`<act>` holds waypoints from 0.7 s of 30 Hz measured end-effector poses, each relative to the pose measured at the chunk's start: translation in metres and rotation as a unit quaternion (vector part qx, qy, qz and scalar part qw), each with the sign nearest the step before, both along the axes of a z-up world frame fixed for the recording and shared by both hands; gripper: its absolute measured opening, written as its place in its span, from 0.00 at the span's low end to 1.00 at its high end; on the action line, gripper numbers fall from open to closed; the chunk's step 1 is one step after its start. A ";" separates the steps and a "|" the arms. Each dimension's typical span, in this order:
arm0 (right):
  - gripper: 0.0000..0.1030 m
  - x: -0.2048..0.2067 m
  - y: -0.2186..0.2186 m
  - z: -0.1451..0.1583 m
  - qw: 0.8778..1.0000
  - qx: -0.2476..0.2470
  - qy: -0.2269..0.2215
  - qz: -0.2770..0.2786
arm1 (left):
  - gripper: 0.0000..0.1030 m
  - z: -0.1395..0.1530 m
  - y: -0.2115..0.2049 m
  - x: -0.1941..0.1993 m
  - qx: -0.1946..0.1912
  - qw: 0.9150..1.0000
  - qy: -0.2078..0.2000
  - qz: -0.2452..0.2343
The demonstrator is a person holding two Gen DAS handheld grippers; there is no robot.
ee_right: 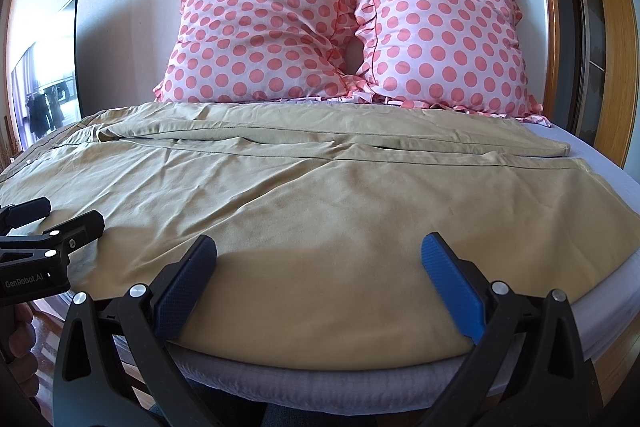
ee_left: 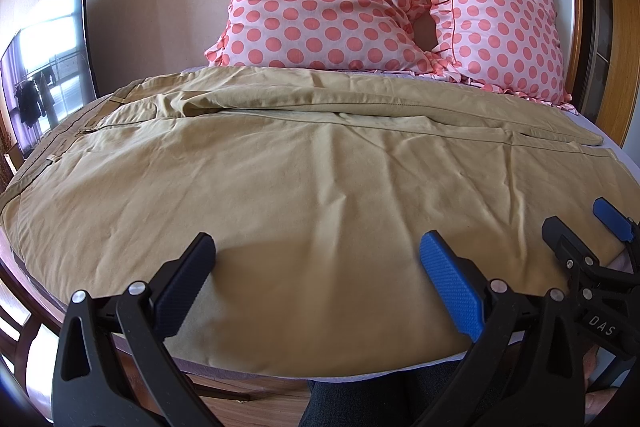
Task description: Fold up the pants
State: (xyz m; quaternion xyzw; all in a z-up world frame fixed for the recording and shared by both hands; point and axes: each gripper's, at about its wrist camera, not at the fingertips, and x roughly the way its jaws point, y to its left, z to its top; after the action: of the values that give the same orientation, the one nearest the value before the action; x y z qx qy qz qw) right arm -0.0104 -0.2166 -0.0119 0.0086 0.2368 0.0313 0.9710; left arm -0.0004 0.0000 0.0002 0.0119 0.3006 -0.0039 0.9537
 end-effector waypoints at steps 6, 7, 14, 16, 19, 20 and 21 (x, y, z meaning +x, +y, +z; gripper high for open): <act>0.99 0.014 -0.006 0.007 0.999 0.003 0.032 0.029 | 0.98 0.000 0.000 0.000 0.001 1.000 0.001 -0.002; 0.99 0.016 -0.012 0.011 0.999 0.009 0.034 0.028 | 0.98 0.001 0.001 0.000 0.000 1.000 0.002 -0.005; 0.99 0.097 -0.124 0.087 0.993 0.061 0.038 -0.090 | 0.98 0.007 0.017 0.003 -0.026 0.999 0.010 -0.021; 0.99 0.142 -0.159 0.093 0.982 0.076 0.081 -0.150 | 0.98 0.011 0.021 0.005 -0.041 0.999 0.005 -0.026; 0.97 0.209 -0.205 0.086 0.961 0.108 0.140 -0.212 | 0.98 0.019 0.024 0.005 -0.053 0.998 -0.011 -0.036; 0.88 0.232 -0.219 0.079 0.952 0.123 0.160 -0.231 | 0.98 0.021 0.025 0.006 -0.055 0.998 -0.015 -0.041; 0.82 0.251 -0.232 0.070 0.942 0.137 0.180 -0.248 | 0.98 0.023 0.025 0.008 -0.056 0.997 -0.019 -0.045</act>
State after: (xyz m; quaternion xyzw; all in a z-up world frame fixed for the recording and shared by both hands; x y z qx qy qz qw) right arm 0.2408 -0.4488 0.0586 0.2058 0.3909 -0.1806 0.8787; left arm 0.0071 0.0254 0.0232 -0.0281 0.2808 -0.0637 0.9572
